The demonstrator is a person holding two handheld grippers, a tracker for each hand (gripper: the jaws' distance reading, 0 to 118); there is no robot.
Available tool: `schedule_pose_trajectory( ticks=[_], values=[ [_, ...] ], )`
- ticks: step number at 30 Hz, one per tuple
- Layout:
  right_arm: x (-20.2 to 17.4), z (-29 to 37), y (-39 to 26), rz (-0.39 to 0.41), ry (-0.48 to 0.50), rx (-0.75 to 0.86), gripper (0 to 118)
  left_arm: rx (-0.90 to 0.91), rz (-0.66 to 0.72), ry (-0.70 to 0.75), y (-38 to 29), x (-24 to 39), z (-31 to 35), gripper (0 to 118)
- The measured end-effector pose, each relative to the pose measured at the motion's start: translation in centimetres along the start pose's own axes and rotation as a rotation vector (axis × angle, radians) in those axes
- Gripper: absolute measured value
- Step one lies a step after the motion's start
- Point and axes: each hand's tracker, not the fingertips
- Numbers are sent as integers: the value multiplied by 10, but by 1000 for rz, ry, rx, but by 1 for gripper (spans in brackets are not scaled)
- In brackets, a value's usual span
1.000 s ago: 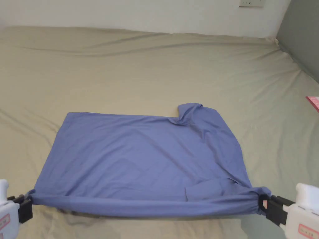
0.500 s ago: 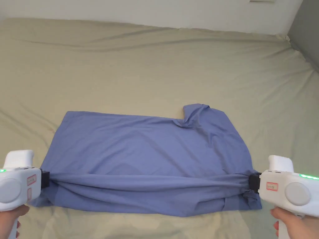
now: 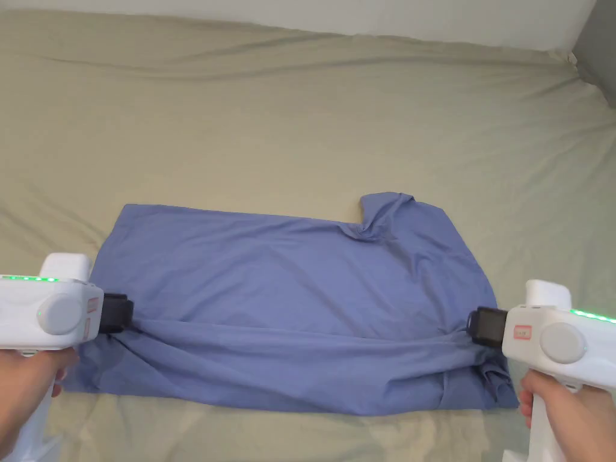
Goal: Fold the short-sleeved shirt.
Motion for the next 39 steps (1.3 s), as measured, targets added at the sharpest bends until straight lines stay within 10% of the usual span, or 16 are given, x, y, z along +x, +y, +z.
schedule_pose_trajectory(
  ticks=[15,17,20,23,39],
  values=[
    [-83,221,11,320,82,638,99,745,122,-144,-13,9,221,107],
    [-95,228,-1,353,111,646,81,767,82,-112,-23,19,231,83],
    [-111,234,-16,411,118,641,2,771,37,-84,-35,30,234,28],
    [-122,232,-25,480,152,607,2,760,-7,-72,-45,33,233,0],
    [-96,222,-51,531,94,510,2,102,-16,-41,-86,0,57,0]
  ],
)
